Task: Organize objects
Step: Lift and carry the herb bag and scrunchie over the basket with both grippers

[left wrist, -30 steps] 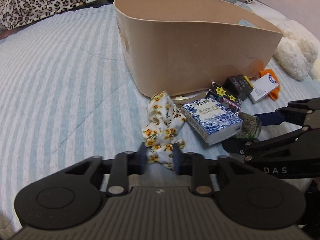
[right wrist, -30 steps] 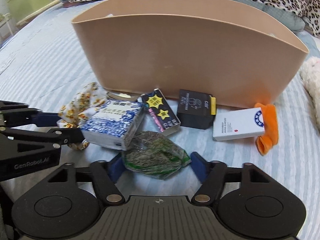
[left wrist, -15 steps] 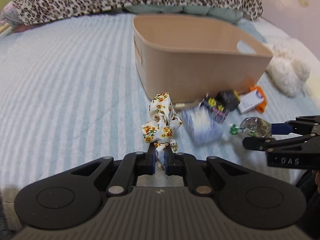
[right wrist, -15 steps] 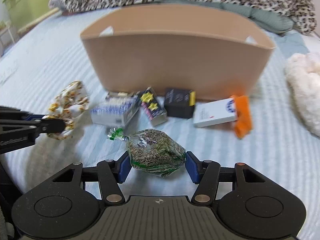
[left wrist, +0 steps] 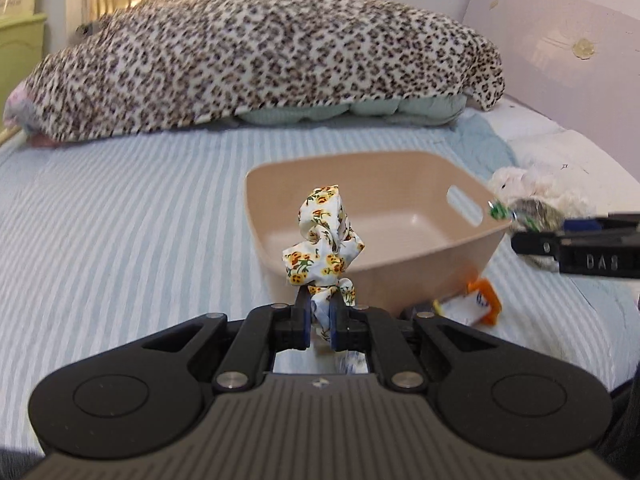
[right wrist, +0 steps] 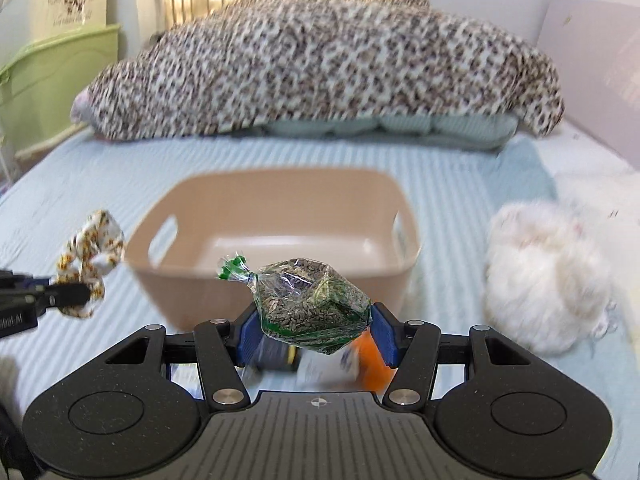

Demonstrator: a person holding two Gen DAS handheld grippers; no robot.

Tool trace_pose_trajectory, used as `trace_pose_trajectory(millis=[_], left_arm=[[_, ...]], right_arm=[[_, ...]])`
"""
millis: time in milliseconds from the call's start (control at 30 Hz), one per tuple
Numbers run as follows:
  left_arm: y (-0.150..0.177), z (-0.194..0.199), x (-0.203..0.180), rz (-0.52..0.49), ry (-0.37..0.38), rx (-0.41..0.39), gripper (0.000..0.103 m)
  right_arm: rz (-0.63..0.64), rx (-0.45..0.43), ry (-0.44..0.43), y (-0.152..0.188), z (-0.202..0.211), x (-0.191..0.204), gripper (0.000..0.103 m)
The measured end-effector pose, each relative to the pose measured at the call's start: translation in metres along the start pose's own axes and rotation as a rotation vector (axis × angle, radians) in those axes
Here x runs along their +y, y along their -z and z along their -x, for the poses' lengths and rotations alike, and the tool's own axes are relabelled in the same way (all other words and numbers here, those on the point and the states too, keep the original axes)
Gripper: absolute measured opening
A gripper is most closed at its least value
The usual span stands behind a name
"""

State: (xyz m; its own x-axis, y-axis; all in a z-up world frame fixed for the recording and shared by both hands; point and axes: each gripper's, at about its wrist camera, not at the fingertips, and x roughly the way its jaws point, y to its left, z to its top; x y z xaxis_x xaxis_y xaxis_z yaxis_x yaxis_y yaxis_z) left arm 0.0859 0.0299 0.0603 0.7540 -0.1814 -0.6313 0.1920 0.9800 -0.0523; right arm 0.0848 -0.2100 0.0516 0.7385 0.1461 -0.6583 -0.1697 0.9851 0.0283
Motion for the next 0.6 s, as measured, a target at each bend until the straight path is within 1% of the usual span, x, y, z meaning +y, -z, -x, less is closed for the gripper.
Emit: trace_pose_trajectory(millis=[133, 233, 367, 467, 600], left_arm=[[-0.016, -0.02, -0.008, -0.017, -0.03, -0.02, 0.009], [-0.024, -0.043, -0.012, -0.024, -0.05, -0.013, 0.009], [-0.033, -0.077, -0.014, -0.024, -0.076, 0.013, 0.009], [-0.037, -0.104, -0.016, -0.021, -0.094, 0.051, 0.009], [-0.035, -0.132, -0.02, -0.033, -0.118, 0.099, 0.01]], right_arm=[[-0.007, -0.047, 0.003, -0.025, -0.006, -0.012, 0.054], [0.009, -0.052, 0.024, -0.038, -0.022, -0.015, 0.054], [0.018, -0.038, 0.03, -0.052, -0.05, -0.017, 0.054], [0.034, -0.024, 0.04, -0.058, -0.069, -0.016, 0.054], [0.063, 0.021, 0.048, -0.056, -0.095, -0.01, 0.055]])
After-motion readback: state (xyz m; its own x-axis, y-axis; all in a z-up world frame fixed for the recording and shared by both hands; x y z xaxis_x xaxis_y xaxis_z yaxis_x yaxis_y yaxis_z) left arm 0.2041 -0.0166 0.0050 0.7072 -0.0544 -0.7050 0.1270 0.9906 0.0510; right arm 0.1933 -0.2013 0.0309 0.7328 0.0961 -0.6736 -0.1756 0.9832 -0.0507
